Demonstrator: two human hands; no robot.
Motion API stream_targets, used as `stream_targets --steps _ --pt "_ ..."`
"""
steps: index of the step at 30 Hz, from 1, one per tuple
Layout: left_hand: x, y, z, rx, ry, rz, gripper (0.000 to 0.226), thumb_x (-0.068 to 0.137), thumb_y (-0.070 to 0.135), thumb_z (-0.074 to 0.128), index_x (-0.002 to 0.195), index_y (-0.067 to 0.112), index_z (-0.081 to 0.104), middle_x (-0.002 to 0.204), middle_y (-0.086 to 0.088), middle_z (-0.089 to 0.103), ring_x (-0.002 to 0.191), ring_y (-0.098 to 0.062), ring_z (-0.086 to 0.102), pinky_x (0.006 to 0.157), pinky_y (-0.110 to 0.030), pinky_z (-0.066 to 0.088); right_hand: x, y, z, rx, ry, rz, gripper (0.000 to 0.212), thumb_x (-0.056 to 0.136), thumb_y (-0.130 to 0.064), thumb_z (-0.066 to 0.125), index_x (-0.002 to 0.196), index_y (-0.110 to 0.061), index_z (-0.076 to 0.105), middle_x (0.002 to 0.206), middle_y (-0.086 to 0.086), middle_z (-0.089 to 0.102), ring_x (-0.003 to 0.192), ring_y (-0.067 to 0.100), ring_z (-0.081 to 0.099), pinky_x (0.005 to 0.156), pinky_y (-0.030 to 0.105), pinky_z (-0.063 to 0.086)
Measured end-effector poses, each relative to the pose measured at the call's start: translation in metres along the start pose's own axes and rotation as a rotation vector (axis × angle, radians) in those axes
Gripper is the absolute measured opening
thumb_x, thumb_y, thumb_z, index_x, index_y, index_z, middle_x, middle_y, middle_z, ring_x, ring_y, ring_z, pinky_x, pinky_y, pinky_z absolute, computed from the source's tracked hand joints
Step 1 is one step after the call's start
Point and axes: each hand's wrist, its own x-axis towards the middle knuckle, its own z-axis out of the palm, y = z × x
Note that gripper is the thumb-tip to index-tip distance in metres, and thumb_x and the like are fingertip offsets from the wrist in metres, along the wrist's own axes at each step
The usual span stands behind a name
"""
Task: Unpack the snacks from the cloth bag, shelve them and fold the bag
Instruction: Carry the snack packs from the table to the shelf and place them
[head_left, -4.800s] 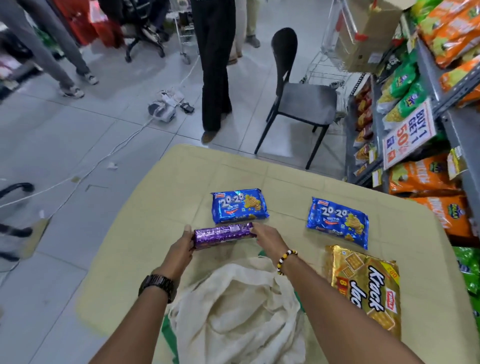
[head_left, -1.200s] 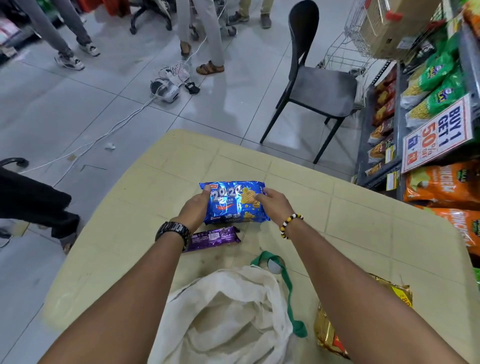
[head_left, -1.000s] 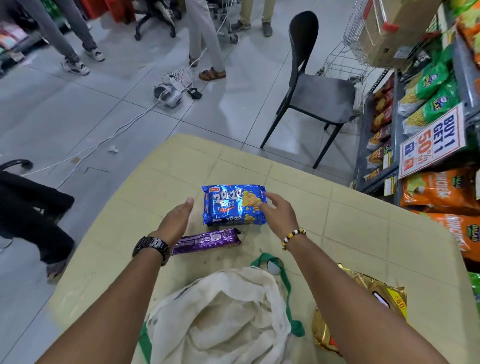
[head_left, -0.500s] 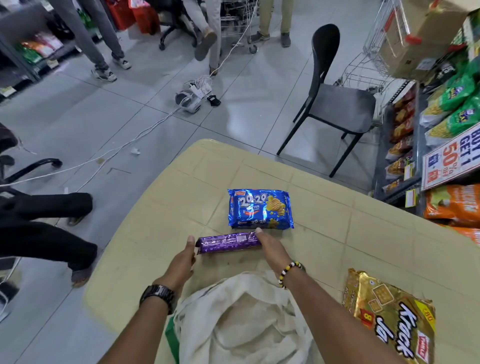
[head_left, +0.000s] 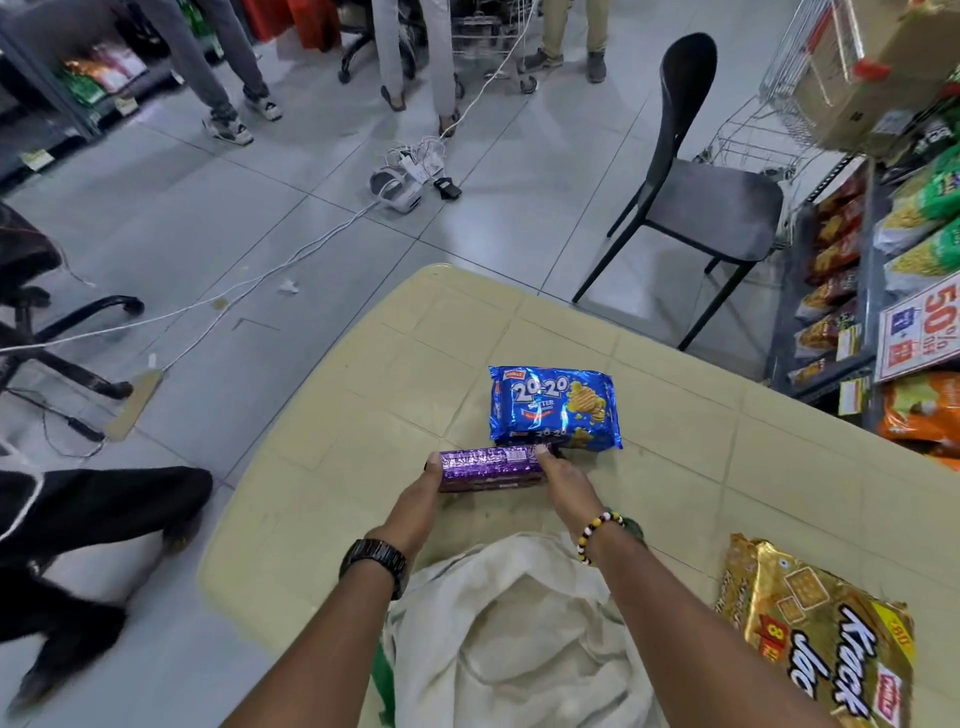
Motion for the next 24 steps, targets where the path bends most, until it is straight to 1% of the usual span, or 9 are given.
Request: stream_targets --steps 3,7,11,14,16,18,19,21,24 --pt "0.002 -0.001 -0.001 0.017 0.0 0.014 0.07 0.095 0.07 0.028 0.142 0.024 0.051 0.145 -0.003 0.049 0.121 -0.014 0.045 0.115 -0.039 0.032 0.001 0.002 0.002 -0.029 0.002 -0.006 0.07 0.093 -0.063 0.04 0.135 -0.008 0.053 0.138 0.009 0.054 0.124 0.027 0.05 0.102 0.039 0.04" --pt "0.004 -0.003 -0.005 0.055 -0.012 0.024 0.075 0.092 0.075 0.028 0.14 0.022 0.054 0.139 -0.003 0.053 0.122 -0.016 0.048 0.115 -0.041 0.032 -0.001 0.003 0.002 -0.045 0.007 -0.025 0.069 0.084 -0.071 0.038 0.118 -0.016 0.064 0.121 0.006 0.063 0.109 0.024 0.057 0.097 0.043 0.044" --pt "0.0 -0.009 -0.007 0.082 -0.015 0.028 0.075 0.092 0.075 0.028 0.139 0.023 0.054 0.134 -0.001 0.053 0.127 -0.018 0.048 0.115 -0.041 0.033 -0.002 0.011 0.001 -0.077 0.017 -0.047 0.076 0.073 -0.075 0.033 0.109 -0.017 0.067 0.111 0.004 0.065 0.101 0.023 0.058 0.089 0.041 0.046" --pt "-0.008 -0.012 -0.008 0.098 -0.024 0.041 0.073 0.087 0.081 0.029 0.132 0.032 0.057 0.133 0.002 0.055 0.127 -0.018 0.049 0.115 -0.041 0.034 -0.013 0.011 0.0 -0.083 0.029 -0.064 0.056 0.086 -0.064 0.039 0.098 -0.016 0.064 0.101 0.002 0.065 0.095 0.021 0.058 0.078 0.034 0.042" --pt "-0.017 -0.007 -0.005 0.093 -0.037 0.07 0.057 0.09 0.078 0.029 0.118 0.038 0.058 0.13 0.002 0.057 0.124 -0.016 0.051 0.114 -0.04 0.034 -0.025 0.012 -0.007 -0.065 0.052 -0.087 0.037 0.096 -0.05 0.042 0.096 -0.017 0.061 0.097 0.001 0.063 0.093 0.02 0.057 0.078 0.032 0.041" --pt "-0.028 0.001 0.003 0.103 -0.069 0.108 0.043 0.095 0.071 0.029 0.111 0.041 0.057 0.128 0.003 0.056 0.122 -0.014 0.05 0.115 -0.039 0.033 -0.04 0.014 -0.021 -0.043 0.097 -0.102 0.031 0.098 -0.044 0.043 0.095 -0.019 0.062 0.092 -0.002 0.063 0.092 0.02 0.057 0.075 0.031 0.043" --pt "-0.033 0.006 0.008 0.122 -0.09 0.123 0.04 0.096 0.069 0.029 0.109 0.042 0.056 0.127 0.003 0.055 0.122 -0.014 0.049 0.115 -0.039 0.033 -0.051 0.014 -0.028 -0.022 0.106 -0.095 0.028 0.098 -0.043 0.044 0.097 -0.021 0.061 0.09 -0.005 0.061 0.091 0.017 0.056 0.073 0.027 0.043" --pt "-0.046 0.015 0.024 0.17 -0.146 0.153 0.039 0.094 0.071 0.03 0.102 0.045 0.058 0.129 0.004 0.055 0.122 -0.014 0.049 0.114 -0.04 0.033 -0.072 0.017 -0.047 0.028 0.149 -0.073 0.034 0.096 -0.048 0.044 0.1 -0.02 0.063 0.089 -0.007 0.061 0.088 0.014 0.057 0.075 0.024 0.045" --pt "-0.068 0.03 0.055 0.206 -0.219 0.195 0.037 0.09 0.076 0.034 0.093 0.05 0.061 0.129 0.007 0.055 0.124 -0.015 0.05 0.114 -0.043 0.033 -0.102 0.034 -0.076 0.033 0.27 -0.082 0.053 0.085 -0.06 0.038 0.091 -0.015 0.065 0.086 -0.003 0.067 0.086 0.019 0.062 0.075 0.032 0.047"
